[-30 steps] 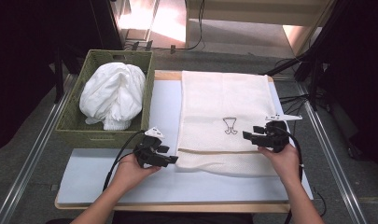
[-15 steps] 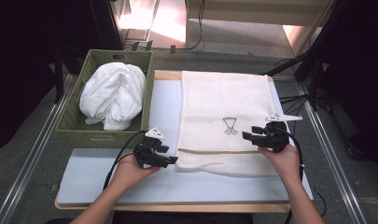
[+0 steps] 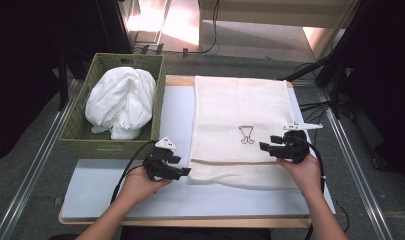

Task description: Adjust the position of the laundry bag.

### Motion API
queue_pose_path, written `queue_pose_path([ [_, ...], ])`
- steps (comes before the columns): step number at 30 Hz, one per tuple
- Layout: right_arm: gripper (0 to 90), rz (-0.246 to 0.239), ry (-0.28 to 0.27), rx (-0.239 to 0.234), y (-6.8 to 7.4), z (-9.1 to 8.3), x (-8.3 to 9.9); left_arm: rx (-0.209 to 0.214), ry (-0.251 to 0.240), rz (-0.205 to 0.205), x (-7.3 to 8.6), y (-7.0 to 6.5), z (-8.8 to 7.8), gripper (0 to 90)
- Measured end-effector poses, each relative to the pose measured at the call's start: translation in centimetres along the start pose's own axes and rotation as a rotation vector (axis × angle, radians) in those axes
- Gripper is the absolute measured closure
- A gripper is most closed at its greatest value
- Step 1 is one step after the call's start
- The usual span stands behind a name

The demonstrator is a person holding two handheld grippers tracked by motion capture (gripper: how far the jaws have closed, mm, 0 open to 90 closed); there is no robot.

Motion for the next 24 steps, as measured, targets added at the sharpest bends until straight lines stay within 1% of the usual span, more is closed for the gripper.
queue_pose_path([
  [6, 42.4, -0.010, 0.002, -0.003, 0.1, 0.0, 0.0, 0.002, -0.008, 0.004, 0.0, -0.1, -0.1, 39.8],
  [9, 43.1, -0.004, -0.002, -0.005, 0.1, -0.1, 0.0, 0.001, -0.009, -0.007, -0.1, -0.1, -0.2, 39.8],
  [12, 44.3, 0.009, -0.015, -0.005, 0.1, -0.3, -0.1, -0.002, -0.017, -0.003, -0.2, -0.3, -0.2, 39.7],
  [14, 44.5, 0.006, -0.018, -0.001, 0.0, -0.3, -0.1, -0.001, -0.011, -0.007, -0.3, -0.5, -0.1, 39.7],
  [15, 44.5, 0.010, -0.027, 0.001, -0.1, -0.5, -0.2, 0.004, -0.012, -0.003, -0.3, -0.6, -0.1, 39.6],
  [16, 45.5, 0.011, -0.033, 0.001, -0.2, -0.6, -0.2, 0.000, -0.012, -0.002, -0.3, -0.7, 0.0, 39.5],
  [17, 46.9, 0.022, -0.046, -0.001, -0.2, -0.9, -0.3, -0.001, -0.010, 0.002, -0.3, -0.9, 0.0, 39.5],
  [18, 46.9, 0.022, -0.046, -0.001, -0.2, -0.9, -0.3, 0.005, -0.011, 0.000, -0.4, -1.0, 0.1, 39.5],
  [20, 46.9, 0.023, -0.053, 0.009, -0.4, -1.1, -0.3, 0.004, -0.006, 0.008, -0.4, -1.3, 0.2, 39.4],
  [23, 45.3, 0.028, -0.042, 0.020, -0.8, -1.3, 0.0, 0.004, -0.003, 0.010, -0.5, -1.7, 0.6, 39.4],
  [24, 45.2, 0.036, -0.039, 0.023, -1.0, -1.4, 0.1, 0.002, 0.002, 0.022, -0.6, -2.0, 0.8, 39.3],
])
Point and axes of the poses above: each handheld gripper's, and its own axes: z roughly forward along the jaws, x roughly out of its underside, y roughly to its left, the point moved 4 cm from there along z, roughly forward along the jaws, and after that the axes turned 15 degrees about -x, right-handed, at the moved point
